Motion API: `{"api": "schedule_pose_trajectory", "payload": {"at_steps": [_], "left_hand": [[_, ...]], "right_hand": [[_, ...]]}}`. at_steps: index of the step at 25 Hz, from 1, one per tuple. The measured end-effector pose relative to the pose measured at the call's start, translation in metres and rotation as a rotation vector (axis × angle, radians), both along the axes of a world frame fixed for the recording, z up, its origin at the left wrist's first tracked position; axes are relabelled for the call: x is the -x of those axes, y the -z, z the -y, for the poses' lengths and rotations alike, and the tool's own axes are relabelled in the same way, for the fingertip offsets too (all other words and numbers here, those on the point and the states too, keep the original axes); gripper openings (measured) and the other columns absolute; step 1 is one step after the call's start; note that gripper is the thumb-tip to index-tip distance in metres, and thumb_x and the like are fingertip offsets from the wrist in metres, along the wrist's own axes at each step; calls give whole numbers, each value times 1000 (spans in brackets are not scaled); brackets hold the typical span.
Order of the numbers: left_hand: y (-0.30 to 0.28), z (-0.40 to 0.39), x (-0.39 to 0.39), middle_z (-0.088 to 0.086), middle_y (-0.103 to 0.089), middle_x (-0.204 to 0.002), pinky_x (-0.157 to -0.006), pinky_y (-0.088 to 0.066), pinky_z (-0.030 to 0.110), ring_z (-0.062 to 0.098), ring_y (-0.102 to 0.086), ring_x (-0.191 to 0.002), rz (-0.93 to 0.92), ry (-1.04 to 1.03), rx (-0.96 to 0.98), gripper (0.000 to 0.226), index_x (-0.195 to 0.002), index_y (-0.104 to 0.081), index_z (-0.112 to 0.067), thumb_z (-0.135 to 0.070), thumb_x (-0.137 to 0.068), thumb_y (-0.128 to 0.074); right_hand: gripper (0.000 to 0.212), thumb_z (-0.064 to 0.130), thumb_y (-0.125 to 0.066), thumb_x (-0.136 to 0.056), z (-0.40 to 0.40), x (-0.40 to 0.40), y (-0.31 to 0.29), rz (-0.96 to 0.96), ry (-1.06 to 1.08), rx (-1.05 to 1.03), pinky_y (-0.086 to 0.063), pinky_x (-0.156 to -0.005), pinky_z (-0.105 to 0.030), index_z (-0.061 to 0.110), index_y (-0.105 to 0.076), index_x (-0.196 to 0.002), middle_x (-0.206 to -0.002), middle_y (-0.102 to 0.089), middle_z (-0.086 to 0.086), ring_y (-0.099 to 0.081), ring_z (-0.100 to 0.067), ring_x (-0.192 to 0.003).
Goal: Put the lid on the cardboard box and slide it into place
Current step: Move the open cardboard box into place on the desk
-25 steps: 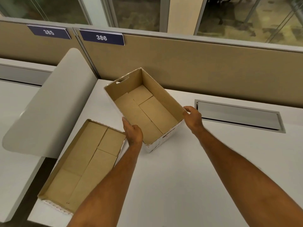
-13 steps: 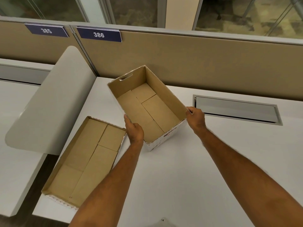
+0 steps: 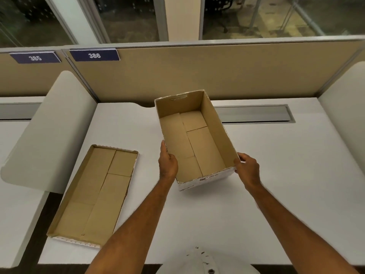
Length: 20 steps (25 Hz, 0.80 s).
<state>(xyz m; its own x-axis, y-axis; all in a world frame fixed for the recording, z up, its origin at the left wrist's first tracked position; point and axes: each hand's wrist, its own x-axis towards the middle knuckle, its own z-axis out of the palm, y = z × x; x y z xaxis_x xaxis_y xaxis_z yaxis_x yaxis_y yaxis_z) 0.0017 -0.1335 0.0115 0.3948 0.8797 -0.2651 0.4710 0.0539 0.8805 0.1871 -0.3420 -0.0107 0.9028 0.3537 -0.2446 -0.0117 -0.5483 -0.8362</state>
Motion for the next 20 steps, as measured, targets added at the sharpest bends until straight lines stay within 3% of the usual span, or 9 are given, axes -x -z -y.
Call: {"api": "schedule_pose_trajectory", "payload": {"at_steps": [5,12,16,20], "left_hand": [[-4,51,2,5,-29,-169,-125,-36,46,27,-35,-154,-9,153,11,65,-164,-15,-18,4,-105,-33],[9,87,16,5,-34,-167,-119,-34,30,24,-38,-151,-19,262,43,64,-163,-18,-18,2,-104,-34],[17,91,23,6,-32,-168,-125,-33,41,26,-35,-153,-32,295,57,65,-163,-17,-18,3,-104,-34],[19,90,23,6,-29,-169,-126,-32,41,26,-32,-155,-46,303,60,63,-164,-15,-17,0,-106,-34]], "right_hand": [[31,26,-65,-94,72,27,3,-65,116,-7,-62,-86,-51,19,-73,-124,-116,-75,0,-72,-27,-100],[29,27,-64,-93,127,63,7,-113,182,10,-62,-86,-52,24,-72,-120,-111,-73,2,-72,-26,-96],[29,31,-66,-95,137,73,7,-109,166,20,-63,-85,-51,23,-71,-122,-112,-72,2,-72,-26,-95],[33,30,-66,-96,137,75,6,-88,148,44,-63,-85,-52,18,-68,-126,-117,-72,-6,-71,-30,-96]]}}
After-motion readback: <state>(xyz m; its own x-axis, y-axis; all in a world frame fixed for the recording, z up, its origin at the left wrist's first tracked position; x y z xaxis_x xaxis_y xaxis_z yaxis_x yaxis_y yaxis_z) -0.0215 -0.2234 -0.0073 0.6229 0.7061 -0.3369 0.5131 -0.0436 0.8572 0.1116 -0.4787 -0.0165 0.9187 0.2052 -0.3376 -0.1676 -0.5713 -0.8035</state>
